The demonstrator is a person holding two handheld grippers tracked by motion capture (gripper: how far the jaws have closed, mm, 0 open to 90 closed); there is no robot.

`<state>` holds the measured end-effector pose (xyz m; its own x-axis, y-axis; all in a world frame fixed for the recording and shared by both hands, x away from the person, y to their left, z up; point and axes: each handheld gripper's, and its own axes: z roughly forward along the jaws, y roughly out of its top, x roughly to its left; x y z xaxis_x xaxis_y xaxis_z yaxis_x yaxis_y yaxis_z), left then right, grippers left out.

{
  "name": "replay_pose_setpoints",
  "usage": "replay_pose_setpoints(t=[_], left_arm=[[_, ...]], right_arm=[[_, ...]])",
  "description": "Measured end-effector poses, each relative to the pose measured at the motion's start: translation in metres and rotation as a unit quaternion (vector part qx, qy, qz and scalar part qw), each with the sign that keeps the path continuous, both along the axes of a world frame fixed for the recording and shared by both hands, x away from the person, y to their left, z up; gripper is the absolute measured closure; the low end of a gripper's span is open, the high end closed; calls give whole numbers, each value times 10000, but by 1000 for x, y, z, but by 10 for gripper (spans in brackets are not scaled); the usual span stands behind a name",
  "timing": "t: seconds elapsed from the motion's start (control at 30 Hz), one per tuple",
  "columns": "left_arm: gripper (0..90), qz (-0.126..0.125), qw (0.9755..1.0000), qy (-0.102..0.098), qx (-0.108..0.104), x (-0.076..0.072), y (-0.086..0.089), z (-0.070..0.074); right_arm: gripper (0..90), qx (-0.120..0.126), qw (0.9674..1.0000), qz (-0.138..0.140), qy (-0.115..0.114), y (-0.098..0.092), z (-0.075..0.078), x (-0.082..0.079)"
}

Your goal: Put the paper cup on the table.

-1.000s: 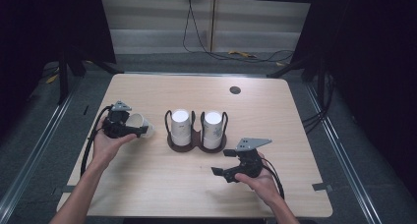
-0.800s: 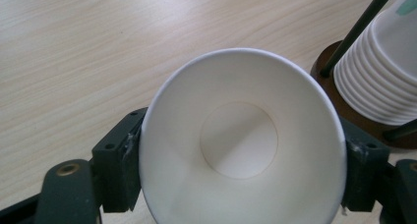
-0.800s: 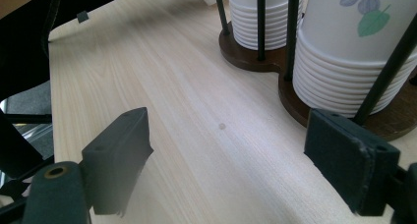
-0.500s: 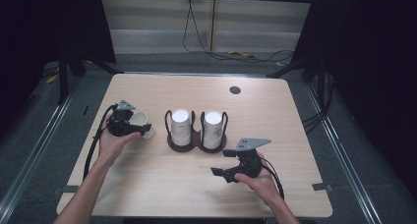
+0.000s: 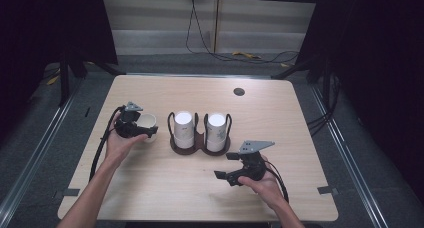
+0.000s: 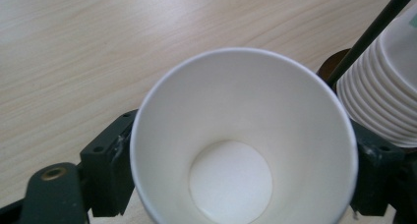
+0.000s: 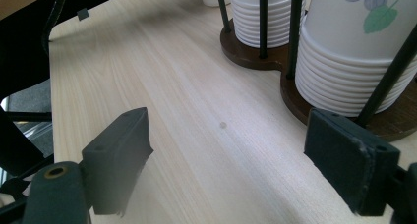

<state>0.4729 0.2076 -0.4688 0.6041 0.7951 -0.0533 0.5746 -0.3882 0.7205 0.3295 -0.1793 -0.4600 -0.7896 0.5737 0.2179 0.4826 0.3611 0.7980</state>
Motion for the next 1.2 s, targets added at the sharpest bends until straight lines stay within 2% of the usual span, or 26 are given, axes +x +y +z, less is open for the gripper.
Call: replay_pose_setpoints(t=[0.07,0.17,0.33,0.43,0.53,0.6,0.77,0.87,1.0,1.2], left_arm=[[179,12,9999,82,104,0,0,-1],[173,-13,9998,150,97,1,2,-2],[162,-42,9999,150,54,0,3,-1],[161,-51,9999,115,-25,-1,4,-1],[162,-30,9997,141,-203,-4,7,-3],[162,-67,9998,60,-163,-6,8,-5],[161,-123,9993,102,-342,-14,11,-4],[162,-62,9997,108,-213,-16,12,-6],[162,60,9991,146,-388,-19,21,-8],[163,-14,9990,101,-433,-27,27,-4]], right_arm=[[176,1,10000,4,-5,0,0,0],[176,-2,10000,-6,-5,0,0,0],[176,10,10000,-5,8,0,0,0],[176,12,10000,-7,11,0,0,0],[175,2,10000,5,-7,0,0,-1],[175,3,10000,0,-11,0,0,-1],[175,-5,10000,-5,-1,1,0,-1],[175,0,10000,-7,-1,1,0,-1],[175,16,10000,-23,-8,-1,1,-1],[175,14,10000,-36,-18,-1,1,-1]])
